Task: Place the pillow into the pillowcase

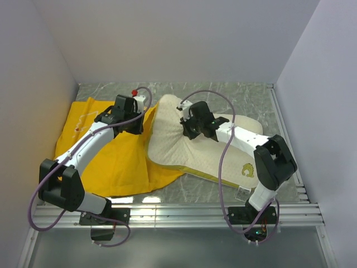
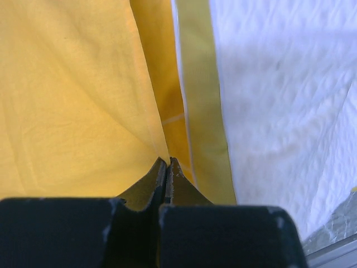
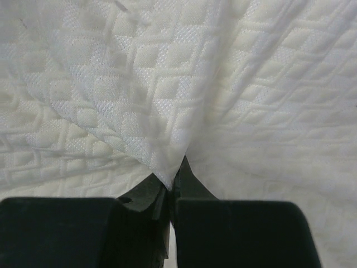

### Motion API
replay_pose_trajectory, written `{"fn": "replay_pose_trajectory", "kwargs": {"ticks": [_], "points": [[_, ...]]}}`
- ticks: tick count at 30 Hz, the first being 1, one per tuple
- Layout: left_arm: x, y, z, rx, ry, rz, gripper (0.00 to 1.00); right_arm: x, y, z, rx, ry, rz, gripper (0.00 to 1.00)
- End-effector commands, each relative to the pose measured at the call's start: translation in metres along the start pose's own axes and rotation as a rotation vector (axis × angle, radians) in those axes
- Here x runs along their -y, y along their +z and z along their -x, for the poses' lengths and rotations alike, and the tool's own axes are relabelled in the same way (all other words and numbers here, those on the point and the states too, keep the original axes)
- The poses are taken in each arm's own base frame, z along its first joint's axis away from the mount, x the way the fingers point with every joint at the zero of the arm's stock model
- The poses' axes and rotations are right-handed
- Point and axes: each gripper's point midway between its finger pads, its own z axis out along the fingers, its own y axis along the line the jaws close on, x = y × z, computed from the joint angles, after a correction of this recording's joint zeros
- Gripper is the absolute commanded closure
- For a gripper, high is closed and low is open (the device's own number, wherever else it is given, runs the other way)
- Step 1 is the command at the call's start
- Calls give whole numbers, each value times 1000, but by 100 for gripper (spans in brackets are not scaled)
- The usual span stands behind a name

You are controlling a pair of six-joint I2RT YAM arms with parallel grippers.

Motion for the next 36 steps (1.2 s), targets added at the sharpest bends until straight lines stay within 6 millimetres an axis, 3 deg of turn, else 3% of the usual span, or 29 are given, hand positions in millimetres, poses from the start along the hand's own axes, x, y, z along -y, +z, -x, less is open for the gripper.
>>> {"fn": "replay_pose_trajectory", "kwargs": {"ticks": [1, 2, 4, 5, 7, 8, 10, 11, 14, 21, 22, 24, 25, 30, 36], "points": [[5, -20, 27, 88, -11, -22, 100, -47, -20, 20, 96, -147, 228, 100], [2, -21, 27, 88, -14, -13, 100, -55, -27, 6, 49, -177, 283, 100], [0, -22, 25, 88, -13, -13, 100, -65, -40, 0, 44, -279, 367, 100], [0, -23, 24, 90, -11, -17, 100, -71, -49, -17, -14, -311, 421, 100], [1, -24, 22, 93, -4, -28, 100, -79, -61, -23, -13, -420, 489, 100], [3, -25, 22, 95, 0, -39, 100, -82, -68, -40, -80, -437, 532, 100], [6, -27, 21, 100, 7, -60, 100, -88, -72, -43, -98, -555, 591, 100], [7, -27, 20, 98, 11, -66, 100, -91, -79, -61, -175, -576, 629, 100], [14, -30, 19, 99, 28, -109, 100, -91, -71, -82, -297, -717, 654, 100], [21, -31, 2, 72, 52, -157, 100, -68, -39, -64, -366, -821, 563, 100], [23, -32, -3, 69, 55, -169, 100, -67, -35, -52, -346, -829, 551, 100], [24, -33, -7, 67, 60, -178, 100, -62, -28, -49, -367, -822, 550, 100], [24, -32, -13, 57, 59, -181, 100, -60, -27, -35, -342, -825, 539, 100], [28, -30, -30, 25, 69, -211, 100, -54, -19, -10, -346, -847, 534, 100], [27, -28, -30, 9, 123, -221, 100, -52, -12, -6, -414, -874, 575, 100]]}}
